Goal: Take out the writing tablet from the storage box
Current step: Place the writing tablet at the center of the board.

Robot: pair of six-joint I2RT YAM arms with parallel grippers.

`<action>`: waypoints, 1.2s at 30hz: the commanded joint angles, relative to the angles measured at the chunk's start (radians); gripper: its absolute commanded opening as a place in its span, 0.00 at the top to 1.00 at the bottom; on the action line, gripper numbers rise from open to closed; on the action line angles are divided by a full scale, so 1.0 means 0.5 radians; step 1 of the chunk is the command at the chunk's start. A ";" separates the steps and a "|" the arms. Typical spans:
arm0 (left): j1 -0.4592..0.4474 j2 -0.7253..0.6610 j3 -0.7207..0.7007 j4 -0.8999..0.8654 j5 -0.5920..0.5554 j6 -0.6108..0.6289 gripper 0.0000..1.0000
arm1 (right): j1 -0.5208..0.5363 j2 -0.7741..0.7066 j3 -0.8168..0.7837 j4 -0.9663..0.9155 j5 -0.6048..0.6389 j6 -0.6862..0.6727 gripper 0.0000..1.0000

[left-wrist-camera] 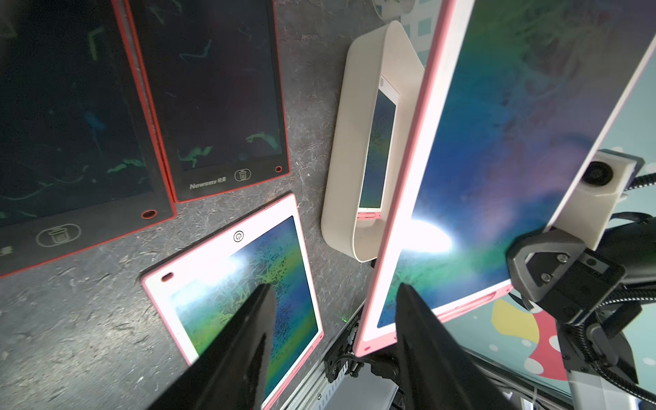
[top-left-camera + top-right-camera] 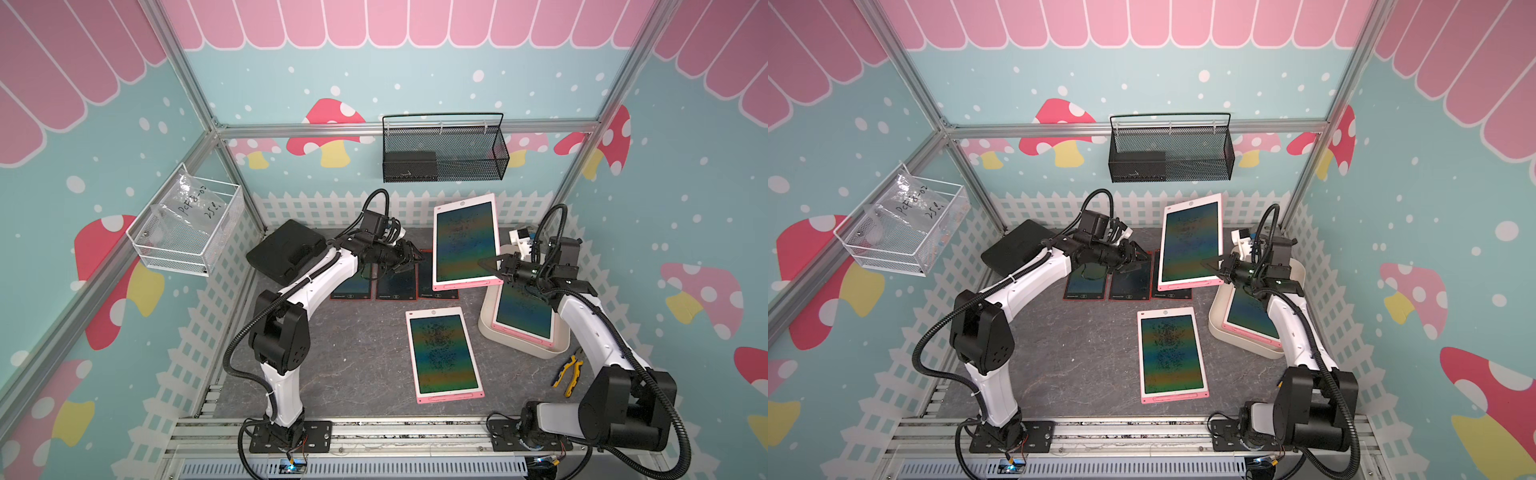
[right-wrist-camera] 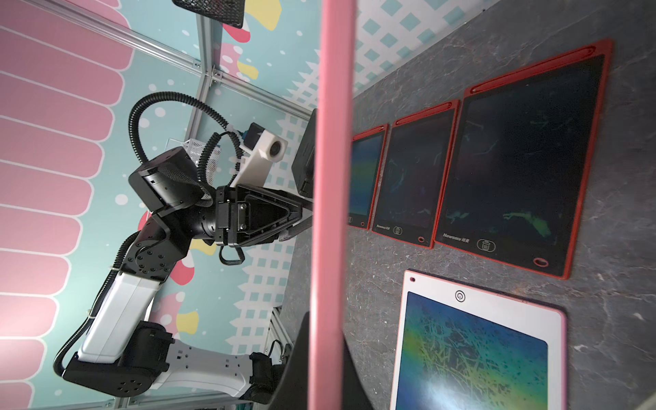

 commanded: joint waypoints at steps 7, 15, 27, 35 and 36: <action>-0.001 -0.110 -0.186 0.313 0.084 -0.120 0.43 | 0.146 0.053 -0.043 0.226 -0.086 0.065 1.00; -0.001 -0.153 -0.342 0.562 0.127 -0.248 0.43 | 0.190 0.107 -0.062 0.345 -0.130 0.138 1.00; -0.010 -0.152 -0.431 0.813 0.192 -0.377 0.45 | 0.221 0.178 -0.105 0.482 -0.195 0.234 1.00; -0.044 -0.093 -0.371 0.837 0.237 -0.381 0.56 | 0.224 0.225 -0.087 0.483 -0.194 0.229 1.00; -0.050 -0.085 -0.369 0.850 0.240 -0.392 0.56 | 0.226 0.230 -0.084 0.484 -0.195 0.229 1.00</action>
